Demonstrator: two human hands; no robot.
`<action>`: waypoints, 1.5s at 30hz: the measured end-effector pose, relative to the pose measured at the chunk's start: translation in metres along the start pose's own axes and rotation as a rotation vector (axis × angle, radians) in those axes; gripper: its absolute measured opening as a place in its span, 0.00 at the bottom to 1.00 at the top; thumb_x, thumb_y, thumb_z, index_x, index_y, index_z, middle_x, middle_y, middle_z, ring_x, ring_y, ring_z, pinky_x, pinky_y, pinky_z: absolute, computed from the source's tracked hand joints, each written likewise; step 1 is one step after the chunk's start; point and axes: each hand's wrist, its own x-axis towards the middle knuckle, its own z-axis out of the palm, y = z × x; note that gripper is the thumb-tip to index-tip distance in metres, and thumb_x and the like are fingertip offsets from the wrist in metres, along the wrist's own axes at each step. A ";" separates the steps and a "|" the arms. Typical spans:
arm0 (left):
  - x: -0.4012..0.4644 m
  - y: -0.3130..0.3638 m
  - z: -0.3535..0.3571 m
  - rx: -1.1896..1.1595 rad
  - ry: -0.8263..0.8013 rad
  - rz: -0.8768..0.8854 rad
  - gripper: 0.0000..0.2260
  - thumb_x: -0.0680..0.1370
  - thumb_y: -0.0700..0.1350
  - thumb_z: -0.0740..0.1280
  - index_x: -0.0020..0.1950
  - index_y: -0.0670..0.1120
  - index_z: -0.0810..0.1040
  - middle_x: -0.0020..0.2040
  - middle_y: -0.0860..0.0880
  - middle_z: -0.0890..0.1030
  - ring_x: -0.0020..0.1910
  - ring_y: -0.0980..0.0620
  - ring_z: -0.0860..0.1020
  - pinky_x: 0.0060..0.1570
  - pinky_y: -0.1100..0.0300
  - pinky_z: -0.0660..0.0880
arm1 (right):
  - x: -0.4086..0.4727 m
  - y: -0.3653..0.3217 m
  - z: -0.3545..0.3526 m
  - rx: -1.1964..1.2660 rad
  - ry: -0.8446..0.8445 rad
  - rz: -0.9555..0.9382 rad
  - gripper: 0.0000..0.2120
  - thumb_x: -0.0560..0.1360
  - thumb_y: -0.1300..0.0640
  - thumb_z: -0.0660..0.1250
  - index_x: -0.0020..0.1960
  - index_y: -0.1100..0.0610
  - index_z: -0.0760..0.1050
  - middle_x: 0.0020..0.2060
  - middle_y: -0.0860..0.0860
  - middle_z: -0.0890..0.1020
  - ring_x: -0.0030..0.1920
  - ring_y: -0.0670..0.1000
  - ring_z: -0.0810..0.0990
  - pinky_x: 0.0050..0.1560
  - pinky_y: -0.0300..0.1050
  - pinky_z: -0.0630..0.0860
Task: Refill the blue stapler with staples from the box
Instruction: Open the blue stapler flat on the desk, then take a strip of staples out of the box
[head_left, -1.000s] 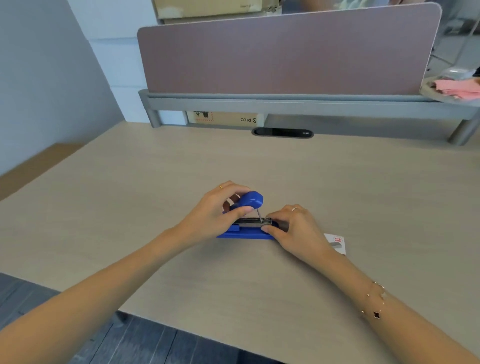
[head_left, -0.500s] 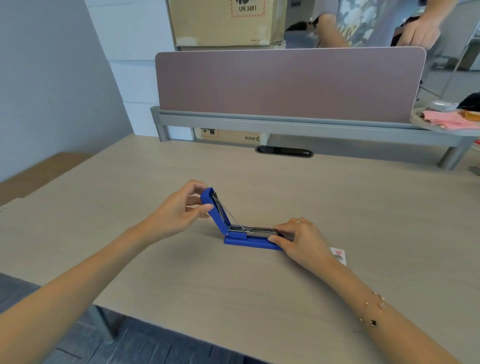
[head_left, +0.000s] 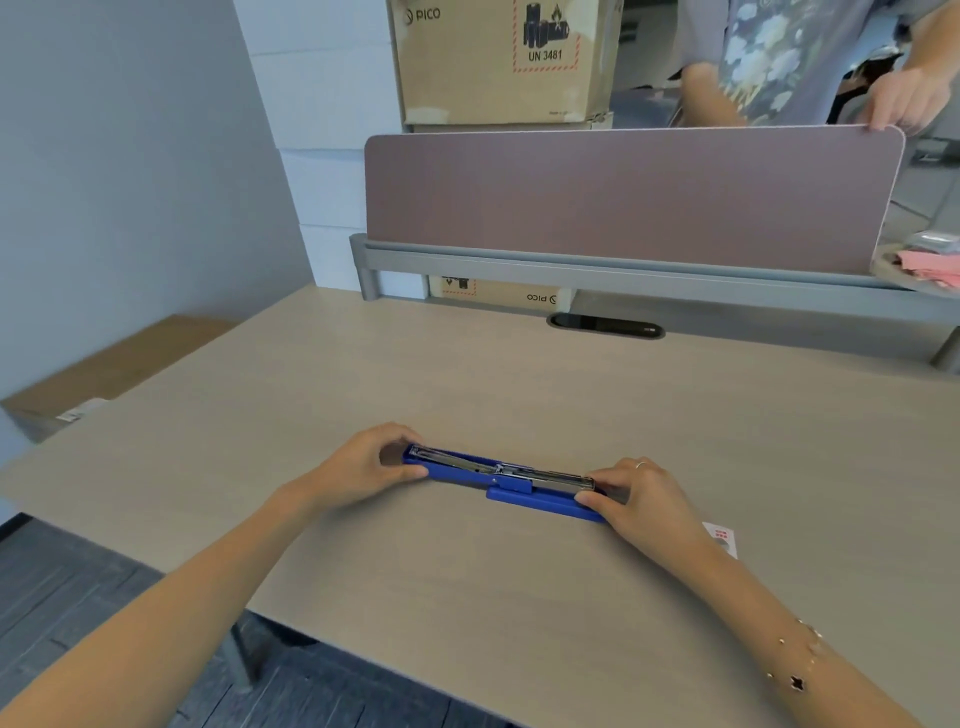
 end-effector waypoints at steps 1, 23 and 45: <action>0.000 -0.003 0.003 0.023 0.003 0.000 0.14 0.68 0.59 0.71 0.49 0.52 0.79 0.47 0.53 0.81 0.50 0.55 0.78 0.55 0.55 0.74 | 0.000 -0.001 0.000 -0.003 -0.003 -0.001 0.05 0.73 0.50 0.67 0.44 0.47 0.81 0.38 0.52 0.81 0.45 0.51 0.73 0.45 0.47 0.71; 0.061 0.144 0.102 0.238 -0.222 0.416 0.18 0.71 0.57 0.71 0.57 0.51 0.79 0.57 0.53 0.78 0.60 0.55 0.71 0.60 0.61 0.68 | -0.066 0.065 -0.064 -0.138 -0.033 0.173 0.45 0.54 0.25 0.66 0.65 0.48 0.67 0.56 0.46 0.73 0.60 0.47 0.69 0.62 0.43 0.69; 0.064 0.183 0.140 0.409 -0.331 0.398 0.20 0.68 0.64 0.69 0.54 0.54 0.81 0.48 0.53 0.81 0.49 0.53 0.72 0.45 0.56 0.71 | -0.076 0.070 -0.060 0.234 0.097 0.271 0.16 0.65 0.59 0.75 0.51 0.55 0.77 0.39 0.50 0.81 0.30 0.31 0.73 0.35 0.25 0.70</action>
